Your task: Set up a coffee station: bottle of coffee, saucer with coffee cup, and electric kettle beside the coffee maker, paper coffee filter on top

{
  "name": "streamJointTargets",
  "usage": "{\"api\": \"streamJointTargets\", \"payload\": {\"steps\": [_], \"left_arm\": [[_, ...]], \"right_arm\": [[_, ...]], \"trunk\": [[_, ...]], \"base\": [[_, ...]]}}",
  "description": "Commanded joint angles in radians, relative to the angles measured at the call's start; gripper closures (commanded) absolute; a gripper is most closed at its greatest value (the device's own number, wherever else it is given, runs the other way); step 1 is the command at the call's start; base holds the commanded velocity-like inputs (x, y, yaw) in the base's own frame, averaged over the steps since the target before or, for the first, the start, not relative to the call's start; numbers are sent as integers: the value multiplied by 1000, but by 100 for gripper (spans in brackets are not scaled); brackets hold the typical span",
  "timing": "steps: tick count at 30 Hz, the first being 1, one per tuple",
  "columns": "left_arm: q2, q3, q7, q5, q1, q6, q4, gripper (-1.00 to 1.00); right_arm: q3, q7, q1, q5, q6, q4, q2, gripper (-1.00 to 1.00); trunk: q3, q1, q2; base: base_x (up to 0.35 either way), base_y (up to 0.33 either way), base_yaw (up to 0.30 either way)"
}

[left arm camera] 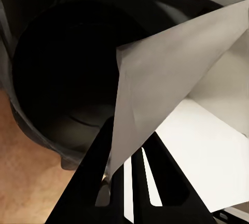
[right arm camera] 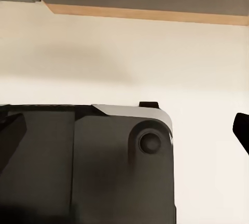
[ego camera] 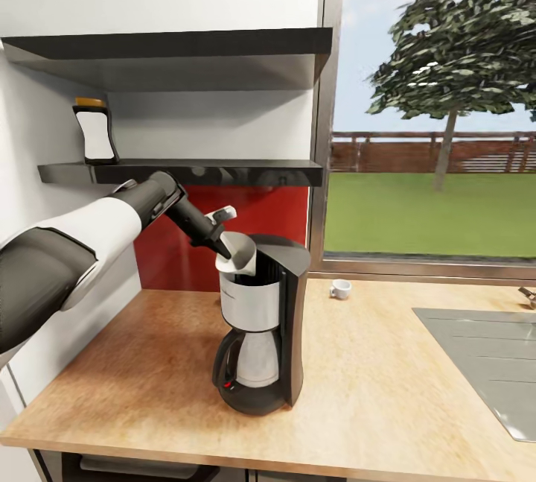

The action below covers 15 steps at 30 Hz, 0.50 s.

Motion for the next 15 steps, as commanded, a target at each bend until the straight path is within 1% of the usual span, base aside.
{"api": "streamJointTargets", "payload": {"steps": [1, 7, 15], "left_arm": [[-1, 3, -8, -11, 0, 7, -2, 100], [-9, 2, -8, -12, 9, 7, -2, 100], [-11, 2, -8, -13, 13, 7, -2, 100]], "right_arm": [[-4, -3, 0, 6, -3, 1, 0, -100], [-4, -3, 0, 6, -3, 1, 0, -100], [-4, -3, 0, 6, -2, 1, 0, -100]], "trunk": [[0, 0, -1], [0, 0, -1], [0, 0, -1]], "base": [[0, 0, 0], [0, 0, 0], [0, 0, 0]]}}
